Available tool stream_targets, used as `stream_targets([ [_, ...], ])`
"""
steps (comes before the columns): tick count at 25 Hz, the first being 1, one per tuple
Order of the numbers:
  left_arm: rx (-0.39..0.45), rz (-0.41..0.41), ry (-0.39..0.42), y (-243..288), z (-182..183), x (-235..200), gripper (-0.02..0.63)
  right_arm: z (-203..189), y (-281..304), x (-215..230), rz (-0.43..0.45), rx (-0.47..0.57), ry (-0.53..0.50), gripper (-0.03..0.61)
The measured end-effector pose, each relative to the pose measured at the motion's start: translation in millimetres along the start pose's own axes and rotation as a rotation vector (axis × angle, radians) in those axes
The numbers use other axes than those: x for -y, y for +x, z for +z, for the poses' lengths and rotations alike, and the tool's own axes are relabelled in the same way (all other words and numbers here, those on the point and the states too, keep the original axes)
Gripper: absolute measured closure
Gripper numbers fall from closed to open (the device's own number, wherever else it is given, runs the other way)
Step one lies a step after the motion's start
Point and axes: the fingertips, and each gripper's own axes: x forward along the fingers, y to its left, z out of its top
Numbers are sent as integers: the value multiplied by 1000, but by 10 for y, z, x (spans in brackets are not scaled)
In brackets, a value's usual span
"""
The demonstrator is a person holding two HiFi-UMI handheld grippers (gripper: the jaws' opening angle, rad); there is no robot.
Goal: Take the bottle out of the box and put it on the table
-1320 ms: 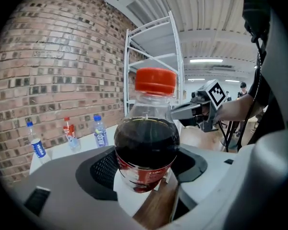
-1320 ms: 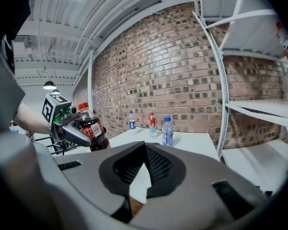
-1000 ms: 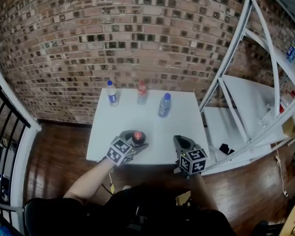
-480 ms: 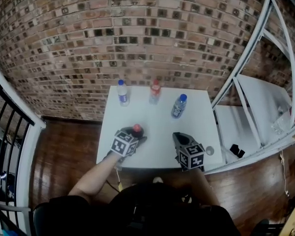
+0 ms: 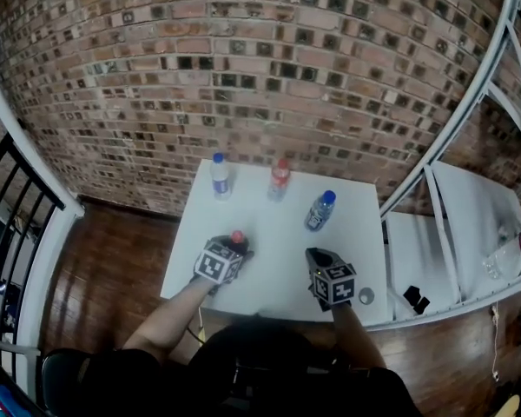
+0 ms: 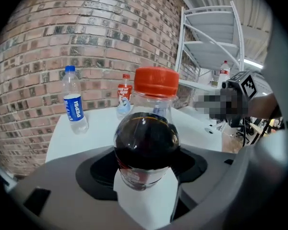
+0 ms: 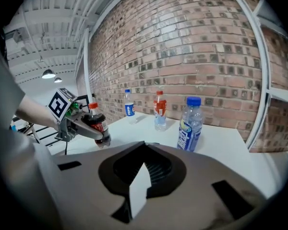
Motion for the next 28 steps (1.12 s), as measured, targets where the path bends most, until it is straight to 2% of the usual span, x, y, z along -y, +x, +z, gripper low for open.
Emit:
stream_targets([
  [5, -45, 62, -15, 172, -211, -131, 296, -132, 200, 118, 29, -55, 7, 575],
  [11, -26, 114, -48, 267, -256, -244, 296, -374, 425, 266, 24, -132, 37, 575],
  [18, -57, 99, -30, 382, -370, -247, 295, -455, 546, 303, 44, -148, 68, 575],
  [24, -20, 91, -39, 409, -359, -258, 295, -560, 593, 302, 54, -159, 92, 575],
  [28, 16, 100, -10, 486, -293, -268, 295, -632, 611, 304, 58, -166, 112, 575],
])
